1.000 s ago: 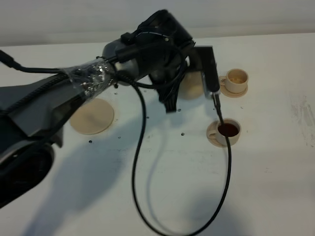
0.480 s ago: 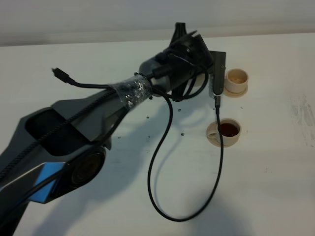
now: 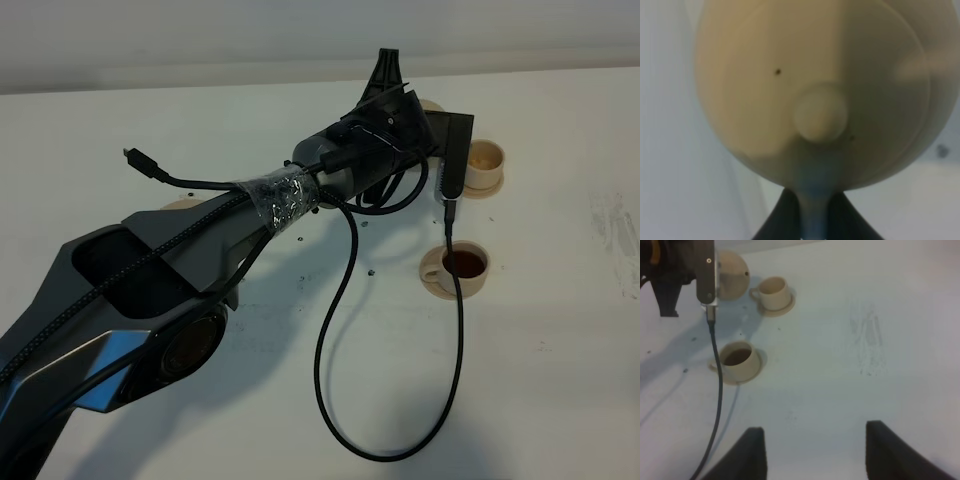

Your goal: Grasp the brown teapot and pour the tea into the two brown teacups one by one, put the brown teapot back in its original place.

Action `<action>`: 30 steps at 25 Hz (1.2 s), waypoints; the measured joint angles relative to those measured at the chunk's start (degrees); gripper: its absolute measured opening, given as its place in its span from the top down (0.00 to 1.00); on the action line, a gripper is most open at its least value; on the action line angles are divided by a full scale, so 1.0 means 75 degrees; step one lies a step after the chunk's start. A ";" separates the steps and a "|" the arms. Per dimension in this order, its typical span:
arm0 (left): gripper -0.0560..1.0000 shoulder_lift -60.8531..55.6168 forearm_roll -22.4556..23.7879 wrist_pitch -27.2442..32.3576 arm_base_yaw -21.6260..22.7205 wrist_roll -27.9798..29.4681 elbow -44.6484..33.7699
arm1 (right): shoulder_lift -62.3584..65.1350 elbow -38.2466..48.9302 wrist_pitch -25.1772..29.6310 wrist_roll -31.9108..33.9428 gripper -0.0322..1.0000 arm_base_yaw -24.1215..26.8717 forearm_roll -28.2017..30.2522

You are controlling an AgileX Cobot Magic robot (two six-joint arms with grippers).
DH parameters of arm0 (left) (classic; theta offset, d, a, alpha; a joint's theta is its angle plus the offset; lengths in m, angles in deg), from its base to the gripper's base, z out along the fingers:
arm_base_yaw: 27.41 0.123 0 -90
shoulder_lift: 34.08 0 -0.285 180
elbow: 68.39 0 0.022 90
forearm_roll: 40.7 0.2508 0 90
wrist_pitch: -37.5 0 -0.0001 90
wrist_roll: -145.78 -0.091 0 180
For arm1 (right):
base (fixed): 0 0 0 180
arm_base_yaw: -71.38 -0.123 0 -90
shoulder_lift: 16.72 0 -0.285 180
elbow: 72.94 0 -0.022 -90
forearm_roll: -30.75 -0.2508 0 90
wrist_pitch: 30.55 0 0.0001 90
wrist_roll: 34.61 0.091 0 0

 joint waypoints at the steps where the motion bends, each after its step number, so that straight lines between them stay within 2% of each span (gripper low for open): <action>1: 0.84 0.0000 0.0089 0.0000 0.0000 0.0025 0.0000 | 0.0000 0.0000 0.0000 0.0000 0.52 0.0000 0.0000; 11: 0.84 0.0145 0.0536 -0.0496 0.0023 0.0205 0.0014 | 0.0000 0.0000 0.0000 0.0000 0.52 0.0000 0.0000; 16: 0.84 0.0461 0.0985 -0.0707 0.0084 0.0358 0.0062 | 0.0000 0.0000 0.0000 0.0000 0.52 0.0000 0.0000; 23: 0.84 0.0496 0.1188 -0.1177 0.0100 0.0679 0.0188 | 0.0000 0.0000 0.0000 0.0000 0.52 0.0000 0.0000; 30: 0.84 0.0496 0.1565 -0.1239 0.0075 0.0672 0.0188 | 0.0000 0.0000 0.0000 0.0000 0.52 0.0000 0.0000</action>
